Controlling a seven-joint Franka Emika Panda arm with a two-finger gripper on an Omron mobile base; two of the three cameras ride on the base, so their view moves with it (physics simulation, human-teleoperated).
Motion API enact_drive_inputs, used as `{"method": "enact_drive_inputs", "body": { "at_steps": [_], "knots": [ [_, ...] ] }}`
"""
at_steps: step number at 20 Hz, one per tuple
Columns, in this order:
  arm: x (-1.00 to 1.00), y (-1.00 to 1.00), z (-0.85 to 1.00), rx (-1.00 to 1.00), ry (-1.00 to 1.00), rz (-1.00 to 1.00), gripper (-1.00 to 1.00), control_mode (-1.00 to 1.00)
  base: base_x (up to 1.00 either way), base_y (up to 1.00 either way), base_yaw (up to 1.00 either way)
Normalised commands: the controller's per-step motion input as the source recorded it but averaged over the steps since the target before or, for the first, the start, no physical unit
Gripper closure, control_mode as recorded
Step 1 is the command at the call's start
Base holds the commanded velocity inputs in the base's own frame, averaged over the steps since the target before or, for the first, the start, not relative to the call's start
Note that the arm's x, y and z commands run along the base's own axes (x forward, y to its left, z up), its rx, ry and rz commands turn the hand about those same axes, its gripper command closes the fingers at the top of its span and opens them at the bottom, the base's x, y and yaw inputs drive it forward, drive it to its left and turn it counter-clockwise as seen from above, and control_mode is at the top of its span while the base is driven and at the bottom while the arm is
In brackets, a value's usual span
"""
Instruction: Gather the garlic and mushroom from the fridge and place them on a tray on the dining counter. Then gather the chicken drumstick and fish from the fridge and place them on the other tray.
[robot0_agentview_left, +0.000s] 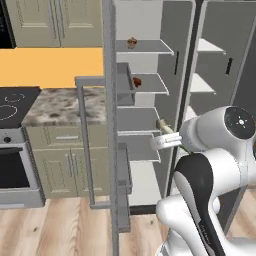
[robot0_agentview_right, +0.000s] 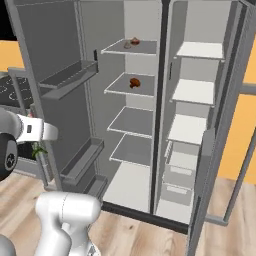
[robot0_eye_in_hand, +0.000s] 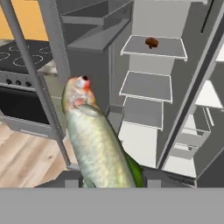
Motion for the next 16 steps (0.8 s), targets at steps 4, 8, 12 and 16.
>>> {"method": "enact_drive_inputs", "body": {
  "at_steps": [4,8,12,16],
  "knots": [
    [0.0,0.0,0.0,0.0,0.0,0.0,1.0,1.0,-0.56,0.45,0.33],
    [0.0,0.0,0.0,0.0,0.0,0.0,1.0,1.0,-0.54,0.46,0.33],
    [0.0,0.0,0.0,0.0,0.0,0.0,1.0,1.0,-0.48,0.51,0.34],
    [0.0,0.0,0.0,0.0,0.0,0.0,1.0,1.0,-0.42,0.61,0.36]
  ]
}}
